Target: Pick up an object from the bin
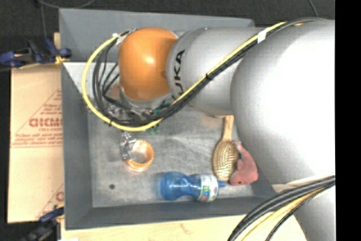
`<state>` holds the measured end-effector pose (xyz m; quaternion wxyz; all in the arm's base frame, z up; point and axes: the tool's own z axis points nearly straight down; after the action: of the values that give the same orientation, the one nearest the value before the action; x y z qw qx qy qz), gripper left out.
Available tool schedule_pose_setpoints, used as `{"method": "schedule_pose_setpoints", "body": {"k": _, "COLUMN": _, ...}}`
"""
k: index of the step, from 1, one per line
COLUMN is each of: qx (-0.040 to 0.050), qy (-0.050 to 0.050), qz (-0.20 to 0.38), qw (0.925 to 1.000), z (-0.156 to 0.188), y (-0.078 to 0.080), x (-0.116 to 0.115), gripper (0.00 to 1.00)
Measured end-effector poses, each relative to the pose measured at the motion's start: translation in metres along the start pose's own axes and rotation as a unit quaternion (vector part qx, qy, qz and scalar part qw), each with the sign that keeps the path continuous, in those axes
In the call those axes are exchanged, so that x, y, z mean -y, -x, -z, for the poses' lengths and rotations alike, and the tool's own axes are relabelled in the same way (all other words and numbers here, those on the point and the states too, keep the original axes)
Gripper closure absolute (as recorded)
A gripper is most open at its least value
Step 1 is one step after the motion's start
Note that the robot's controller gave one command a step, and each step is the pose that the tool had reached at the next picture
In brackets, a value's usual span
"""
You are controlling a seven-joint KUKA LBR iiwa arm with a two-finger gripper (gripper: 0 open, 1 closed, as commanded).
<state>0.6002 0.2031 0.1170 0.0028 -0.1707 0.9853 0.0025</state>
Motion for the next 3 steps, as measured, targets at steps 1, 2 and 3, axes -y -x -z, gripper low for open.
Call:
{"method": "schedule_pose_setpoints", "body": {"k": 1, "qx": -0.0002, "qy": -0.002, "qz": 0.08, "qw": 0.9968, "z": 0.004, "y": -0.002, "x": 0.04, "gripper": 0.0}}
{"method": "schedule_pose_setpoints", "body": {"k": 2, "qx": -0.0022, "qy": -0.002, "qz": 0.174, "qw": 0.9848, "z": 0.018, "y": -0.048, "x": 0.035, "gripper": 0.0}}
{"method": "schedule_pose_setpoints", "body": {"k": 3, "qx": -0.0006, "qy": -0.001, "qz": 0.143, "qw": 0.9898, "z": -0.01, "y": -0.062, "x": 0.02, "gripper": 0.0}}
